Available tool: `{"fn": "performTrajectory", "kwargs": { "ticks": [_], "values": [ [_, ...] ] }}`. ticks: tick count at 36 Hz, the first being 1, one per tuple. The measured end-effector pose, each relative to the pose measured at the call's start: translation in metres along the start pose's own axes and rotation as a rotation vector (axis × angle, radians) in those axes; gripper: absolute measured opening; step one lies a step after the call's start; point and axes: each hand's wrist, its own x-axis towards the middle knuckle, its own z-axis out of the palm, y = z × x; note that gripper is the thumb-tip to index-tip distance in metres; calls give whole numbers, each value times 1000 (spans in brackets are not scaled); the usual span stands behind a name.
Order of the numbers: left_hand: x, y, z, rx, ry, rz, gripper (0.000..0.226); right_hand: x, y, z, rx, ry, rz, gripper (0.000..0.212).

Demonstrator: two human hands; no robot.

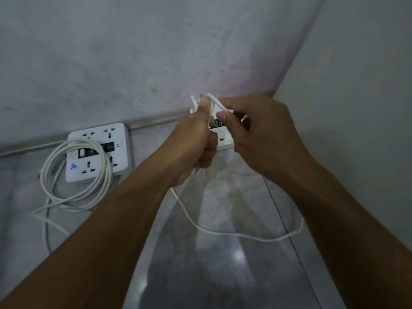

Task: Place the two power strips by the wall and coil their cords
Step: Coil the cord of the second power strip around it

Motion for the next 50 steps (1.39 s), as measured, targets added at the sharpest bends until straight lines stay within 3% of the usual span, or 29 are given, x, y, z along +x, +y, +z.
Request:
{"fn": "performTrajectory", "kwargs": {
  "ticks": [4, 6, 9, 13, 18, 23, 26, 30, 34, 37, 40, 44, 46, 50],
  "values": [
    [6, 1, 3, -71, -17, 24, 62, -7, -10, 3, -17, -108, 1, 39],
    [8, 3, 3, -117, -11, 29, 66, -12, -19, 3, -21, -69, -17, 44],
    [12, 4, 1, -146, 38, 25, 64, -18, -23, 7, 3, 21, -13, 31],
    [15, 10, -2, -315, 119, 15, 39, -27, -24, 12, 355, 41, 177, 29],
    [18, 17, -12, -533, 111, 42, 34, -41, -9, 17, 365, -76, 210, 8],
    [19, 22, -33, -781, -101, 47, 41, -58, 32, 27, 308, -352, 163, 46],
    [17, 24, -51, -787, -229, 91, 41, -68, 66, 29, 273, -413, 190, 54],
    [14, 21, -76, -835, -359, 108, 37, -80, 96, 33, 383, -429, 300, 49],
    [9, 21, -92, -952, -567, 64, 37, -94, 111, 43, 872, -489, 630, 33],
    [3, 24, -95, -963, -677, 18, 39, -103, 123, 42, 1188, -630, 825, 15],
    [-3, 27, -96, -946, -729, -27, 41, -111, 138, 37, 1496, -785, 868, 36],
    [-5, 32, -100, -903, -746, -62, 42, -118, 151, 37, 1873, -757, 888, 23],
    [-6, 33, -100, -879, -771, -81, 42, -114, 151, 38, 1827, -698, 957, 22],
    [-6, 34, -90, -726, -813, -115, 41, -85, 132, 42, 1458, -547, 1244, 19]
  ]
}}
